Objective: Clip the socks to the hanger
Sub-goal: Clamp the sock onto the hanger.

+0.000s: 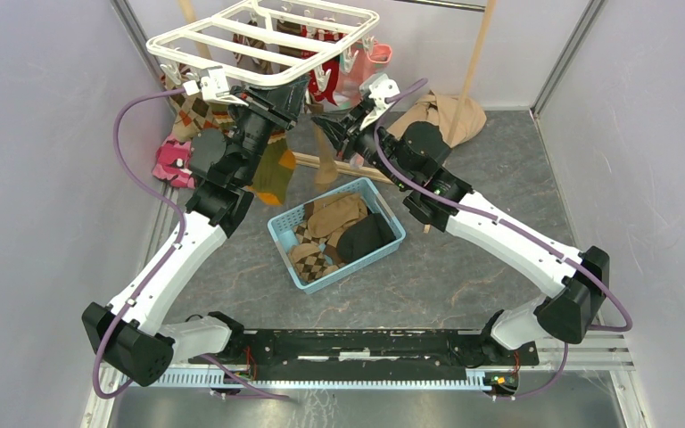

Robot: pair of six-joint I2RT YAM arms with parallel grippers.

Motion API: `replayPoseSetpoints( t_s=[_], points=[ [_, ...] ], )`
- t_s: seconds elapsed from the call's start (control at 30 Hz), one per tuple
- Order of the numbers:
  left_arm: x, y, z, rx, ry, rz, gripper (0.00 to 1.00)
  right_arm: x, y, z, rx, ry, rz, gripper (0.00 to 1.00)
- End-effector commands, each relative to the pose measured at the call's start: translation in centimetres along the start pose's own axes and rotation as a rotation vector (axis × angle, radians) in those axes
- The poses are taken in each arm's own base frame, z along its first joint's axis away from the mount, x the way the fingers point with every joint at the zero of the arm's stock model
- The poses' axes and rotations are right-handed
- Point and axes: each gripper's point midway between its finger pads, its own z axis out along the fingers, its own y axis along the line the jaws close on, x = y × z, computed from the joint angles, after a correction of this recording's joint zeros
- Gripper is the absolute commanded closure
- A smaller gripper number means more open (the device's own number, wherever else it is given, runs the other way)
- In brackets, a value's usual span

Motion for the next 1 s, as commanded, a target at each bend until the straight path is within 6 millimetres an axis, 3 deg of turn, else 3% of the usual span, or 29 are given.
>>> replayPoseSetpoints(
  t_s=[0.0,0.17,0.43,0.6,0.97],
  points=[
    [-1.5,-0.4,-0.2,-0.006,-0.045,-0.035,0.79,-5.1,0.8,-0.2,-0.007,-0.121,-0.017,1.00],
    [-1.5,-0.4,-0.2,-0.006,-0.046,-0.036,0.79,-5.0,1.5,0.0,-0.018,-0.117,-0.021,1.00],
    [-1.3,-0.2,-0.3,-0.010,-0.042,-0.036,0.79,-5.9,0.2,0.0,0.064,-0.136,-0.018,1.00],
    [-1.4,-0.3,-0.3,-0.008,-0.044,-0.038,0.76,-5.1,0.3,0.2,0.056,-0.118,-0.011,1.00],
    [-2.0,-0.4,-0.6,-0.019,-0.055,-0.045,0.41,-4.4,0.7,0.4,0.037,-0.105,-0.004,1.00]
  ],
)
